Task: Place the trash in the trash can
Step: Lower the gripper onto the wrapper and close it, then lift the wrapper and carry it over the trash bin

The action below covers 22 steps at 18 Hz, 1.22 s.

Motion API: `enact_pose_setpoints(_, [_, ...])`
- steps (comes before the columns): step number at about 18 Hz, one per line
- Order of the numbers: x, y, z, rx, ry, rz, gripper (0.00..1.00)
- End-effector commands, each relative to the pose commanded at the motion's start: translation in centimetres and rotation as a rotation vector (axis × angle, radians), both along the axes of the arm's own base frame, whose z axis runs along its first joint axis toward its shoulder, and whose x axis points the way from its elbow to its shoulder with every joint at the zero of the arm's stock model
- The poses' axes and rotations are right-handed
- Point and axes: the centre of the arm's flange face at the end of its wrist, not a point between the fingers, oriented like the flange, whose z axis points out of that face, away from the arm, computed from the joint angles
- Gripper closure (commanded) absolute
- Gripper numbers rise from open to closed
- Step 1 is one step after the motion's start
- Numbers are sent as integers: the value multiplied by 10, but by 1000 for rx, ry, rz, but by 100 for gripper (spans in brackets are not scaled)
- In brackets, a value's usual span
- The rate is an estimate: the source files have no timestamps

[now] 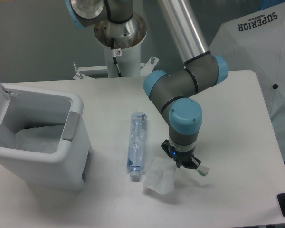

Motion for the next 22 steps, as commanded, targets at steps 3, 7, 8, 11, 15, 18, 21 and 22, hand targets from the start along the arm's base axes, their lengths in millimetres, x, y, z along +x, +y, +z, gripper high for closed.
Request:
enact_pose_setpoints(3, [-9, 3, 16, 39, 14, 52, 100])
enact_pose_setpoints(7, [-18, 13, 43, 153, -6, 146, 100])
enact_pose_setpoints(8, [-21, 13, 49, 192, -26, 170, 100])
enact_pose_setpoints(11, [-17, 21, 82, 337, -94, 201, 100])
enact_pose_setpoints(15, [5, 21, 138, 549, -215, 170, 100])
enact_pose_setpoints(18, [30, 23, 177, 652, -276, 161, 100])
enact_pose_setpoints(21, [64, 27, 210, 706, -297, 115, 100])
enact_pose_setpoints(22, [74, 27, 217, 713, -300, 103, 100])
